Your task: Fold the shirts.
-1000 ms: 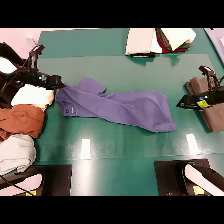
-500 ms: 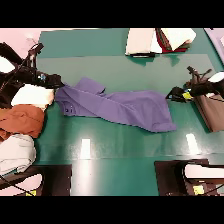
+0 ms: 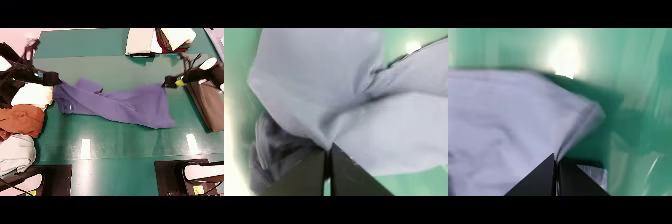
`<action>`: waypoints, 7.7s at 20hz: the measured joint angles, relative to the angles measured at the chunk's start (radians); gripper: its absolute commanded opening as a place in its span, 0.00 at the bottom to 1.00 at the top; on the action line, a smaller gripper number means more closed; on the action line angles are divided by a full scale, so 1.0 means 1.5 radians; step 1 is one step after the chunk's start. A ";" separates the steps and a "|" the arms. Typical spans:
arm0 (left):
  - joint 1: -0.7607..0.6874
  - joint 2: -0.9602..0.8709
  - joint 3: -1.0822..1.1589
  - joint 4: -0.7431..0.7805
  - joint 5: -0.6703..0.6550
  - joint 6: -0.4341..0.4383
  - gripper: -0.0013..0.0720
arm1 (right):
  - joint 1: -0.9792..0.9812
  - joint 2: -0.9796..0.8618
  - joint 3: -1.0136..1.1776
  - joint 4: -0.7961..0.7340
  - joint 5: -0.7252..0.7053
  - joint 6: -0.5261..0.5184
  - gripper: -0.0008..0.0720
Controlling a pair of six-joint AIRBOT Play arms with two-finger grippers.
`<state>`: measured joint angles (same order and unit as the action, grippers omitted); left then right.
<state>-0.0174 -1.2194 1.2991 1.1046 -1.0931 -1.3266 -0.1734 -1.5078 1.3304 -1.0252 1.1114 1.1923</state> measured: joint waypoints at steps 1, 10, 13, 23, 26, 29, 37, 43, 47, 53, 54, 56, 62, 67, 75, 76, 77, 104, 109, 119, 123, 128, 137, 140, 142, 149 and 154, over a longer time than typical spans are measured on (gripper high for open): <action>0.000 0.016 0.020 0.012 0.001 0.000 0.05 | 0.001 0.027 0.025 0.001 0.001 -0.003 0.03; 0.000 0.248 0.313 0.067 0.053 -0.005 0.05 | -0.001 0.325 0.265 -0.028 0.006 -0.005 0.03; 0.000 0.296 0.382 0.072 0.072 -0.006 0.05 | -0.001 0.394 0.319 -0.088 0.011 0.027 0.03; 0.000 0.183 0.404 0.131 -0.012 -0.041 0.05 | 0.001 0.320 0.409 -0.182 0.091 0.094 0.03; 0.000 0.073 0.335 0.105 -0.042 -0.048 0.05 | 0.009 0.234 0.370 -0.185 0.101 0.099 0.03; 0.000 -0.054 0.271 0.080 -0.045 -0.044 0.05 | 0.024 0.129 0.310 -0.186 0.090 0.099 0.03; 0.009 -0.245 0.234 0.064 0.015 -0.037 0.09 | 0.028 -0.093 0.346 -0.069 0.038 0.101 0.52; 0.075 -0.216 0.238 0.064 -0.073 -0.038 0.90 | -0.028 -0.061 0.306 -0.026 0.127 0.099 0.52; 0.102 -0.171 0.159 0.069 -0.142 -0.039 0.89 | -0.106 0.037 0.109 -0.030 0.167 0.085 0.61; 0.111 0.007 -0.142 0.074 -0.107 -0.050 0.89 | -0.232 0.150 -0.231 -0.086 0.182 0.058 0.79; 0.112 0.040 -0.188 0.074 -0.101 -0.052 0.90 | -0.244 0.157 -0.274 -0.087 0.182 0.053 0.79; 0.112 0.094 -0.258 0.077 -0.093 -0.059 0.89 | -0.256 0.165 -0.335 -0.092 0.170 0.042 0.79; 0.113 0.165 -0.334 0.079 -0.083 -0.078 0.90 | -0.208 0.162 -0.391 -0.060 0.121 0.033 0.69; 0.113 0.175 -0.345 0.085 -0.081 -0.090 0.90 | -0.130 0.126 -0.369 -0.049 0.067 0.030 0.04; 0.113 0.177 -0.438 0.089 -0.085 -0.113 0.90 | -0.047 0.147 -0.320 -0.097 0.054 0.029 0.04; 0.113 0.177 -0.457 0.079 -0.075 -0.115 0.90 | -0.045 0.149 -0.313 -0.099 0.057 0.029 0.04; 0.113 0.177 -0.477 0.064 -0.063 -0.117 0.89 | -0.044 0.151 -0.306 -0.101 0.060 0.029 0.04; 0.113 0.320 0.331 -0.117 0.022 -0.040 0.05 | -0.078 0.463 0.235 -0.097 0.009 0.030 0.03; 0.113 0.323 0.508 -0.113 0.035 -0.050 0.05 | -0.140 0.486 0.370 -0.097 0.032 0.043 0.03; 0.113 0.216 0.270 -0.092 -0.041 -0.057 0.05 | -0.067 0.330 0.289 -0.106 0.106 0.070 0.03; 0.106 0.076 0.164 -0.091 -0.060 -0.042 0.05 | -0.043 0.219 0.200 -0.106 0.114 0.072 0.03; 0.054 -0.129 0.121 -0.093 0.005 -0.001 0.05 | -0.035 0.059 0.165 -0.106 0.090 0.076 0.03; 0.032 -0.284 0.170 -0.075 0.060 -0.005 0.05 | -0.031 -0.125 0.289 -0.121 0.083 0.088 0.03; 0.030 -0.292 0.151 -0.049 0.010 -0.005 0.05 | -0.032 -0.123 0.256 -0.175 0.110 0.088 0.03; 0.029 -0.294 0.123 -0.040 -0.007 -0.004 0.05 | -0.032 -0.111 0.214 -0.194 0.112 0.088 0.03; 0.031 -0.296 0.051 -0.029 -0.012 -0.017 0.64 | -0.025 -0.093 0.119 -0.199 0.095 0.089 0.49; 0.038 -0.254 0.049 -0.008 -0.064 -0.050 0.64 | -0.047 -0.034 0.080 -0.188 0.137 0.075 0.49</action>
<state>0.0395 -1.6001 1.3727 1.0920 -1.1885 -1.4017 -0.2440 -1.5589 1.4509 -1.3079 1.3170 1.3048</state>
